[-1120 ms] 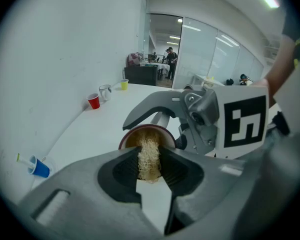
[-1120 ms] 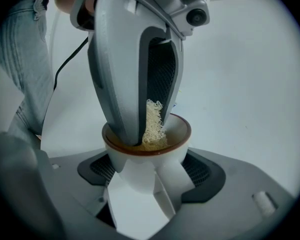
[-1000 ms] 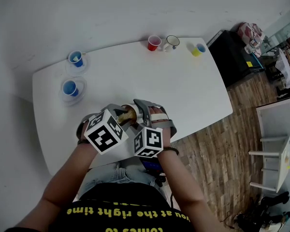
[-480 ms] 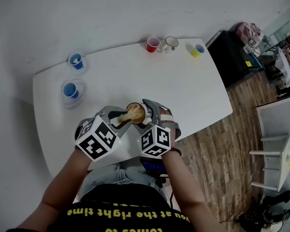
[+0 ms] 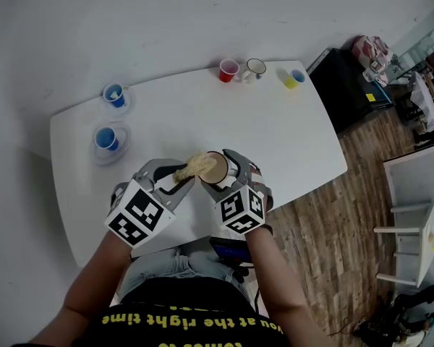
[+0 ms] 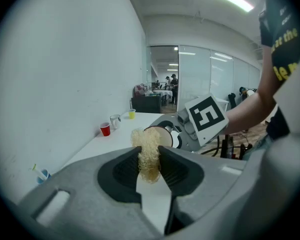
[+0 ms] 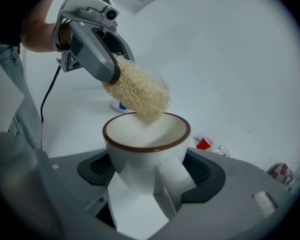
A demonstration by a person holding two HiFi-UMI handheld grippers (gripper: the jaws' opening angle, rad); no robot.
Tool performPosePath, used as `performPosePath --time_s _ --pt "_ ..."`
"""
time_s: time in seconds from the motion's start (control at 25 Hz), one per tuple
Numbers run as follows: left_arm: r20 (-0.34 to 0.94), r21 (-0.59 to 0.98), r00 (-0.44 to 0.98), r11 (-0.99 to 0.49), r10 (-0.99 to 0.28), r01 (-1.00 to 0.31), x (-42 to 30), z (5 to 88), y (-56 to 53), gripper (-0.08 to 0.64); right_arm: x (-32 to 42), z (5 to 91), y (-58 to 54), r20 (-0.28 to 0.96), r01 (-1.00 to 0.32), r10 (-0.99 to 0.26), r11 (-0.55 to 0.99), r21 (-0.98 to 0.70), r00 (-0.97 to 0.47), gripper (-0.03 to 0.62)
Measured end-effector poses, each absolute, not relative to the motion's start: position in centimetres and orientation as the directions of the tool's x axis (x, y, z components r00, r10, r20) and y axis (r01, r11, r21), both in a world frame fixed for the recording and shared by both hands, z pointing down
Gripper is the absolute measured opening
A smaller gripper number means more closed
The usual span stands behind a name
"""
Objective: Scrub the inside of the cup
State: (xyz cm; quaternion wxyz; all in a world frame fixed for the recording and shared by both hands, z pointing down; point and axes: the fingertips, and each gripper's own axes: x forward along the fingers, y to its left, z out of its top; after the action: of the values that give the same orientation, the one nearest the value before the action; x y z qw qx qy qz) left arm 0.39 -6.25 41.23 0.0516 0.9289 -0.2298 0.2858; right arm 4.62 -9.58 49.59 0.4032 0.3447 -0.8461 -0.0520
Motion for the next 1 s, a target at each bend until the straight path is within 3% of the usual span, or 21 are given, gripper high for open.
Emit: performPosePath --time_s 0.28,0.72,1.0 --pt "0.441 -0.078 0.740 -0.843 -0.507 -0.532 -0.8 39.0 -7.4 0.100 5.2 46.7 -10.0 0.553 -0.679 -0.649 0.709 0.191 -0.522 0.394" --pt "0.338 -0.131 0.717 -0.784 -0.610 -0.606 -2.5 37.5 -8.3 0.100 5.4 43.2 -9.8 0.459 -0.731 -0.676 0.678 0.082 -0.576 0.394" --pt "0.287 -0.055 0.701 -0.742 -0.653 -0.668 -4.1 37.5 -9.6 0.100 6.6 41.3 -10.3 0.375 -0.774 -0.717 0.633 -0.003 -0.588 0.394"
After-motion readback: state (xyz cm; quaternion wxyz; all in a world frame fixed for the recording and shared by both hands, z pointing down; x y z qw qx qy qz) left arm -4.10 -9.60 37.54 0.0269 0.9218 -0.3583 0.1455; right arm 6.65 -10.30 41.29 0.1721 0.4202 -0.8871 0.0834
